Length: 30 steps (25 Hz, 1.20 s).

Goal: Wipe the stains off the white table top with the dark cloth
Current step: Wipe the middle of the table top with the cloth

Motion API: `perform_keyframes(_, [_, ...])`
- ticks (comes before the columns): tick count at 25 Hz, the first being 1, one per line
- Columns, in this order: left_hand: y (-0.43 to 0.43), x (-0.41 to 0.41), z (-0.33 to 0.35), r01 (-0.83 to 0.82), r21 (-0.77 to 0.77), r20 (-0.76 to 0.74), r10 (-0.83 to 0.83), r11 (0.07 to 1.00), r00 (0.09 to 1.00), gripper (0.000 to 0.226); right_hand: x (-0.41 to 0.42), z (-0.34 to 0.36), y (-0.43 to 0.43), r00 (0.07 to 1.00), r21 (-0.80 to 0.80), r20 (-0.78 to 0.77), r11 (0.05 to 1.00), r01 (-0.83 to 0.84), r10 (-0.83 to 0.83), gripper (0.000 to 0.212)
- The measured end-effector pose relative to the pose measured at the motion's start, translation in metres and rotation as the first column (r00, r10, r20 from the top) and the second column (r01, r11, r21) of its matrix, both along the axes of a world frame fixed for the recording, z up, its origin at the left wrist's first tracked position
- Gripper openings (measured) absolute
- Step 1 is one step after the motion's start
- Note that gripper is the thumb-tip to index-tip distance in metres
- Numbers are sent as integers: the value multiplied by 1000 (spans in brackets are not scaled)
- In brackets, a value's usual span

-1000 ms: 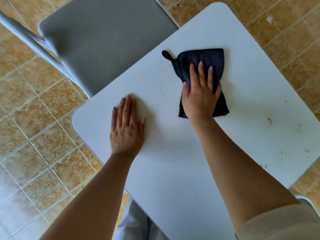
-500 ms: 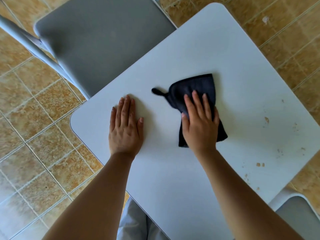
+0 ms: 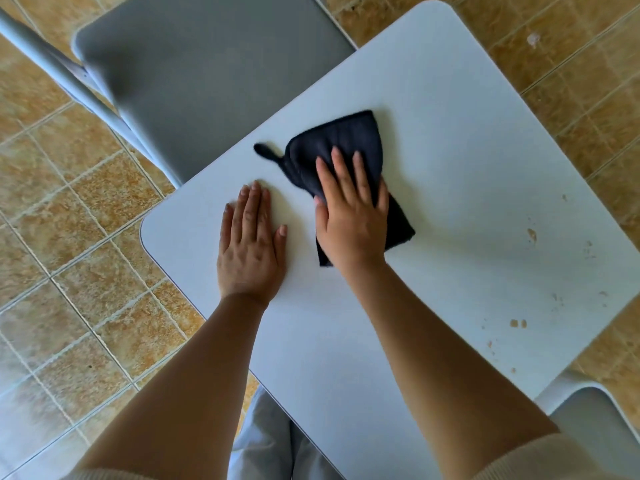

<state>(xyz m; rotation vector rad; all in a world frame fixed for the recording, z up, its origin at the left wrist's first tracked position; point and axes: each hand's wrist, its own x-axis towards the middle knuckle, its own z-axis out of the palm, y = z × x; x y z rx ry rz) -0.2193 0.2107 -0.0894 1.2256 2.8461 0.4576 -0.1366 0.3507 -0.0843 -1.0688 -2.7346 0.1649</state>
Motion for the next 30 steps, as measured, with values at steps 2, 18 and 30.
perform_keyframes(2, [-1, 1, 0, 2, 10, 1, -2, 1000, 1000, 58, 37, 5, -18, 999, 2, 12, 1000, -30, 30, 46])
perform_keyframes(18, [-62, 37, 5, -143, -104, 45, 149, 984, 988, 61, 34, 3, -53, 1000, -39, 18, 999, -14, 15, 48])
perform_keyframes(30, [-62, 36, 3, -153, -79, 69, 159, 985, 985, 58, 46, 12, 20, 964, -117, 128, 962, 247, -232, 54])
